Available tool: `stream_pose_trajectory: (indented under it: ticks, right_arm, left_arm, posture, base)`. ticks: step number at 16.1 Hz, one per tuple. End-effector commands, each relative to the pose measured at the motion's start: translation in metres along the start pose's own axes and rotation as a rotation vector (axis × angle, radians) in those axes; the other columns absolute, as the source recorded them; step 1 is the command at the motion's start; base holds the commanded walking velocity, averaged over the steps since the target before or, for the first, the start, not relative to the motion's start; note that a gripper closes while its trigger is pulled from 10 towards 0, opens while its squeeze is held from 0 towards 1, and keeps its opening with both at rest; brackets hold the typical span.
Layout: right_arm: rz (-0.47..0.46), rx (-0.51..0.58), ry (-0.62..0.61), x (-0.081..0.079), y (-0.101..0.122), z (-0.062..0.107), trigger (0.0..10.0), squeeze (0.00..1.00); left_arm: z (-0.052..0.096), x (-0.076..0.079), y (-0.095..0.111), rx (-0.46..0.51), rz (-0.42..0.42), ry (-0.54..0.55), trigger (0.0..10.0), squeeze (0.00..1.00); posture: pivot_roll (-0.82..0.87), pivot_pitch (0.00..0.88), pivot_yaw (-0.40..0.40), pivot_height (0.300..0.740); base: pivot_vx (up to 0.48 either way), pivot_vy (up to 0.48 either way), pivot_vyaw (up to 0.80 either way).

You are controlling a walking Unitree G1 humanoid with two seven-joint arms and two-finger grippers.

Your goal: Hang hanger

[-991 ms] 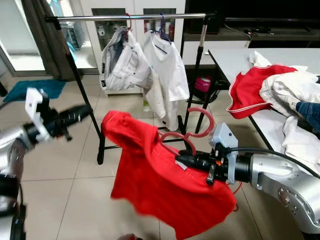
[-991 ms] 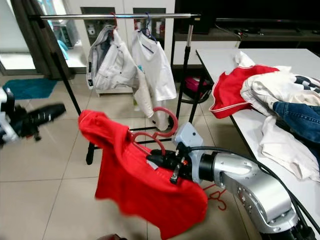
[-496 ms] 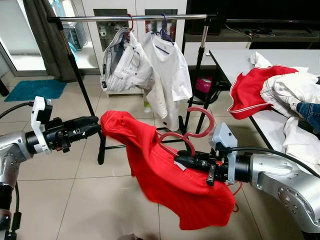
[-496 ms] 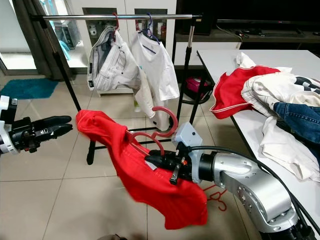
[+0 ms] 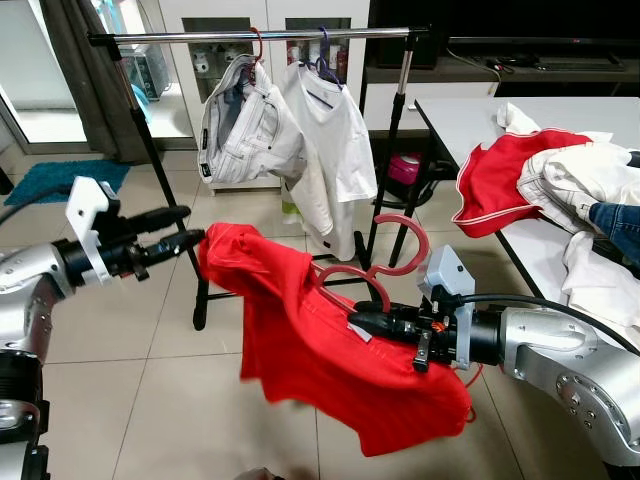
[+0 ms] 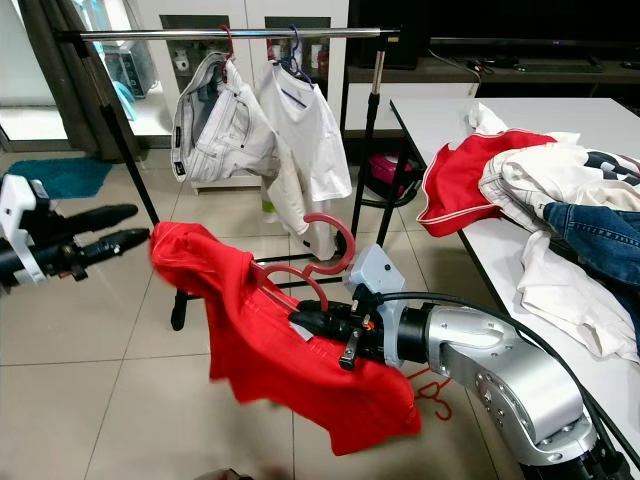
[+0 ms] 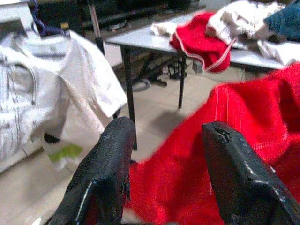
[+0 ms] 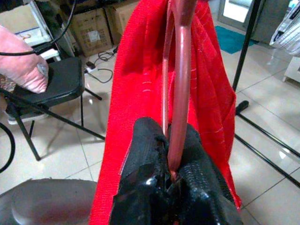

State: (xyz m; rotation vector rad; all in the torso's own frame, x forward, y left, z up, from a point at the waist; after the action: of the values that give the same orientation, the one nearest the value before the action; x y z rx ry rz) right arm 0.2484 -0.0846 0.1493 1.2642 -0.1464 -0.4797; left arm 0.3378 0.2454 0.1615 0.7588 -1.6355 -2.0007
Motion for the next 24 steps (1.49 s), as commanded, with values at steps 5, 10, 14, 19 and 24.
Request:
stream_pose_trajectory:
  ticks: [5, 10, 14, 19, 24]
  right_arm:
    - [0.033, 0.022, 0.038, -0.007, 0.009, 0.003, 10.0, 0.00]
    - [0.037, 0.018, 0.044, -0.008, 0.010, 0.003, 10.0, 0.00]
    - [0.036, 0.016, 0.045, -0.009, 0.009, 0.004, 10.0, 0.00]
    - [0.033, 0.012, 0.046, -0.010, 0.009, 0.004, 10.0, 0.00]
    - [0.031, 0.008, 0.045, -0.011, 0.007, 0.005, 10.0, 0.00]
  left_arm:
    - [-0.006, 0.005, -0.006, -0.031, -0.011, -0.055, 9.5, 0.00]
    - [-0.010, 0.013, -0.007, -0.013, 0.052, -0.122, 0.0, 0.00]
    - [-0.013, 0.017, -0.003, 0.002, 0.086, -0.169, 0.0, 0.00]
    - [-0.012, 0.015, 0.001, 0.020, 0.109, -0.164, 0.0, 0.00]
    - [-0.012, 0.001, 0.009, 0.088, 0.107, -0.064, 0.0, 0.00]
  posture:
    - [-0.10, 0.000, 0.032, 0.740]
    - [-0.11, 0.000, 0.038, 0.740]
    - [-0.11, 0.000, 0.042, 0.740]
    - [-0.12, 0.000, 0.044, 0.740]
    - [-0.12, 0.000, 0.045, 0.740]
  base:
    - [0.000, 0.000, 0.00]
    - [0.000, 0.000, 0.00]
    - [0.000, 0.000, 0.00]
    - [0.000, 0.000, 0.00]
    - [0.000, 0.000, 0.00]
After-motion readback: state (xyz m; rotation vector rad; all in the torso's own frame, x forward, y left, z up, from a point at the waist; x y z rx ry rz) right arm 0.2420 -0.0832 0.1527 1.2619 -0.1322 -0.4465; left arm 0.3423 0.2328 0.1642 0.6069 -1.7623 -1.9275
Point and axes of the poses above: a point about 5 cm out from each wrist's last joint towards the gripper, its own z axis pointing back from the gripper into the wrist, its own y axis along the axis of the wrist's last joint, x = y × z, the point moved 5 cm from there along -z, pointing out of the wrist towards the gripper, and after that the axes turned 2 degrees about -z, right-handed, at the moved point
